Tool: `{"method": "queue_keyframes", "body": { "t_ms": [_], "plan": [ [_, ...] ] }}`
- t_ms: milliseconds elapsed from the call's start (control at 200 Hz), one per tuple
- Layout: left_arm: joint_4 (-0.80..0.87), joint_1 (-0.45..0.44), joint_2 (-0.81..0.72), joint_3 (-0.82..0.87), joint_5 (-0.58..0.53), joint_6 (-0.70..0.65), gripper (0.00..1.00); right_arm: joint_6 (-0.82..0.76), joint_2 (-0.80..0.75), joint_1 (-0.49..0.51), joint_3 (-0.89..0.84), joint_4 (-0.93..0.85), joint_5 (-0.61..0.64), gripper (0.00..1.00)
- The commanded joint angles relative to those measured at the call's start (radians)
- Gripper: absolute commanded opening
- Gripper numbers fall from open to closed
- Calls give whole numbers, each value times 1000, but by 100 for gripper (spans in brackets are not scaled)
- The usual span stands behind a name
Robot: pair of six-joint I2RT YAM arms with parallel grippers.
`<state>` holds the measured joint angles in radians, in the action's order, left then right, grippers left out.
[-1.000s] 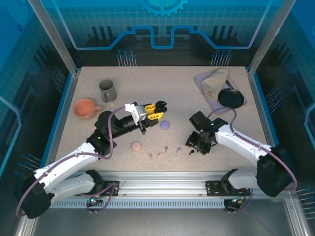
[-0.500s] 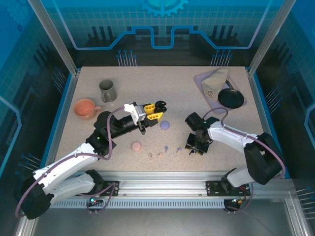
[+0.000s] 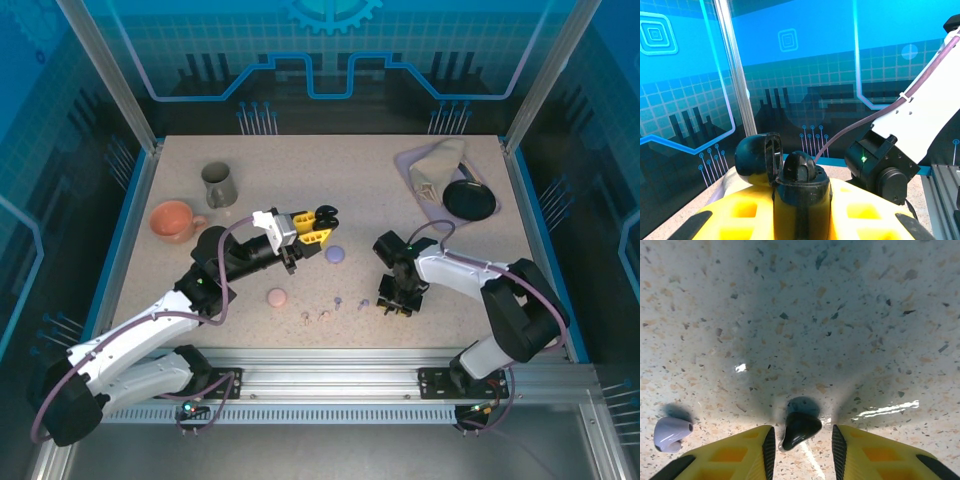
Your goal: Insert the wireless bluetooth earbuds into the charging case
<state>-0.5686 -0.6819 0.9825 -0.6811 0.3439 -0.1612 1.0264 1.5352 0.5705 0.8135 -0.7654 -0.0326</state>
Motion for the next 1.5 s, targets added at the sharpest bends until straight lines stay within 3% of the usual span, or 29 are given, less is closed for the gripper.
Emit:
{"method": "queue_keyframes", "body": {
  "t_ms": [0, 1065, 1496],
  "plan": [
    [-6, -6, -10, 14, -3, -23, 0, -14, 20, 6, 21, 1, 14, 37],
    [4, -7, -10, 11, -3, -23, 0, -67, 96, -6, 48, 1, 34, 31],
    [15, -7, -18, 10, -5, -20, 0, -89, 96, -5, 41, 20, 20, 23]
  ]
}}
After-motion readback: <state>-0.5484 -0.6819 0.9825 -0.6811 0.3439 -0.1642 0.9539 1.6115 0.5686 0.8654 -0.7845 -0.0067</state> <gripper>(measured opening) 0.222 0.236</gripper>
